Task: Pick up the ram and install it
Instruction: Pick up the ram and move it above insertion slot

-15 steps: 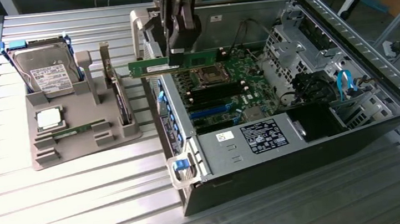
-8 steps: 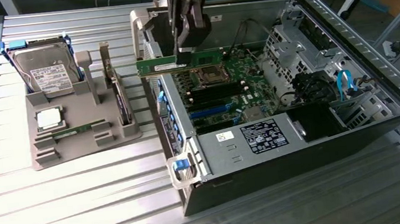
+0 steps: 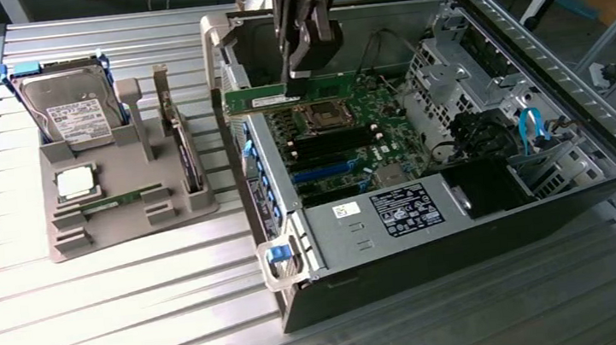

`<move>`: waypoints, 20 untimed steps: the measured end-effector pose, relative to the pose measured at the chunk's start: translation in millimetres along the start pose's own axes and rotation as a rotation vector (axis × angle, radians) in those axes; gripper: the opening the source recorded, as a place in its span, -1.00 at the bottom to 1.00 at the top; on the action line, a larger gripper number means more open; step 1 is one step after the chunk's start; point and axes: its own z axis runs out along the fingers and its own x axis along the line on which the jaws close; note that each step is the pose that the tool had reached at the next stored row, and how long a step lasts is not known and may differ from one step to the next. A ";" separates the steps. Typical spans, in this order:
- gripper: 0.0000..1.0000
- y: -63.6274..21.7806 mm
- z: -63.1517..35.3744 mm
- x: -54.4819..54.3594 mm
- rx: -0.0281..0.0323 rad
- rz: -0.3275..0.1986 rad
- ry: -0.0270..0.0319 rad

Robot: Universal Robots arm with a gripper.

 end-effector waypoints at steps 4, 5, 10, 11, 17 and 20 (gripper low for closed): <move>-0.73 -5.4 0.1 -0.4 0.0000 0.000 -0.0001; -0.73 -6.6 0.1 -0.5 0.0000 0.000 -0.0001; -0.73 -14.4 0.1 -1.1 0.0000 0.000 0.0000; -0.73 -16.1 0.2 -1.3 0.0001 0.000 0.0000; -0.73 -25.0 0.2 -2.0 0.0000 0.000 -0.0001; -0.73 -29.9 0.2 -2.4 0.0000 0.000 0.0000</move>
